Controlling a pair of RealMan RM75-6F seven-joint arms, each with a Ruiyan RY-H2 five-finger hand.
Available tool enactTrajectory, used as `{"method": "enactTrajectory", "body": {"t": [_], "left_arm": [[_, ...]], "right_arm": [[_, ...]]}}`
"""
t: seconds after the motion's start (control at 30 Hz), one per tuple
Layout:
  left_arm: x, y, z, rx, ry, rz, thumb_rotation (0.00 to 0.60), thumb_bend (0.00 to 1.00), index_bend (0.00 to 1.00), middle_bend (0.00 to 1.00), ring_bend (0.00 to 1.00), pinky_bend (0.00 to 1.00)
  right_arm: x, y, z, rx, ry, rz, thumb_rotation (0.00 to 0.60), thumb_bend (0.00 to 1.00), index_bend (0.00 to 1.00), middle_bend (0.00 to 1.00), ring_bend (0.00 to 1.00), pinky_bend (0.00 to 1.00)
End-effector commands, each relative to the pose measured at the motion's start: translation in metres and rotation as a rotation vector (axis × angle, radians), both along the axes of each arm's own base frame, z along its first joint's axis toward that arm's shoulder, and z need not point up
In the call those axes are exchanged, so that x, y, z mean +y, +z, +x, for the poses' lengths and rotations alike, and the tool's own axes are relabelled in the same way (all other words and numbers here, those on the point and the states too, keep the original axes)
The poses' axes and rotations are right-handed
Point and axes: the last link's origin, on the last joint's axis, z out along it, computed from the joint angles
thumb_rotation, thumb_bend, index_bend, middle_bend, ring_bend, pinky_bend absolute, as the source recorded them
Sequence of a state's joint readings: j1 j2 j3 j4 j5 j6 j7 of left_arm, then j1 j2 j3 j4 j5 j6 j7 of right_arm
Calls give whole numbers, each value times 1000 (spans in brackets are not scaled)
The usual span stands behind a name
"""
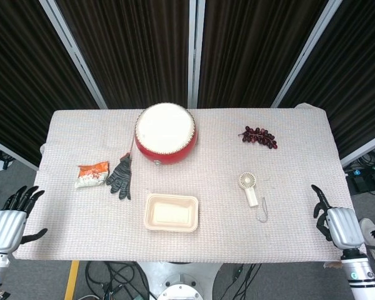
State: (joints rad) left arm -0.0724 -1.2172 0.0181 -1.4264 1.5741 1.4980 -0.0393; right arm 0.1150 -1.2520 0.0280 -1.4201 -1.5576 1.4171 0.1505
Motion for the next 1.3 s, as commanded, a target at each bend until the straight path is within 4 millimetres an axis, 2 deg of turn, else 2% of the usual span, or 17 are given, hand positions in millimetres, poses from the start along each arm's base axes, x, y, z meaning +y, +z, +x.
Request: {"method": "enactTrajectory", "body": {"t": [0.03,0.17,0.47,0.7,0.93,1.3], "left_arm": [[0,0,0,0,1,-1,600,0,136,90,0,160],[0,-1,-2,1,4,-5,600,0,136,90,0,160],[3,-3,-4,4,18,-7,600,0,135,90,0,160],[5,-3,-7,10,38,-7,600,0,136,90,0,160],[3,3,-10,14,42,7,600,0,135,99,0,160],[-1,6,-21,15,69,3,600,0,136,99,0,160]], "right_arm": [[-2,-3,2,6,3,5,600,1000,0,763,792,778],[-7,-11,5,27,11,26,600,1000,0,815,792,778],[-23,-45,15,91,2,148,600,1000,0,812,792,778],[-28,-67,19,119,-22,223,600,1000,0,850,792,778],[-31,-80,29,142,-39,288,600,1000,0,860,793,782],[-56,-95,48,192,-12,340,600,1000,0,859,793,782]]}}
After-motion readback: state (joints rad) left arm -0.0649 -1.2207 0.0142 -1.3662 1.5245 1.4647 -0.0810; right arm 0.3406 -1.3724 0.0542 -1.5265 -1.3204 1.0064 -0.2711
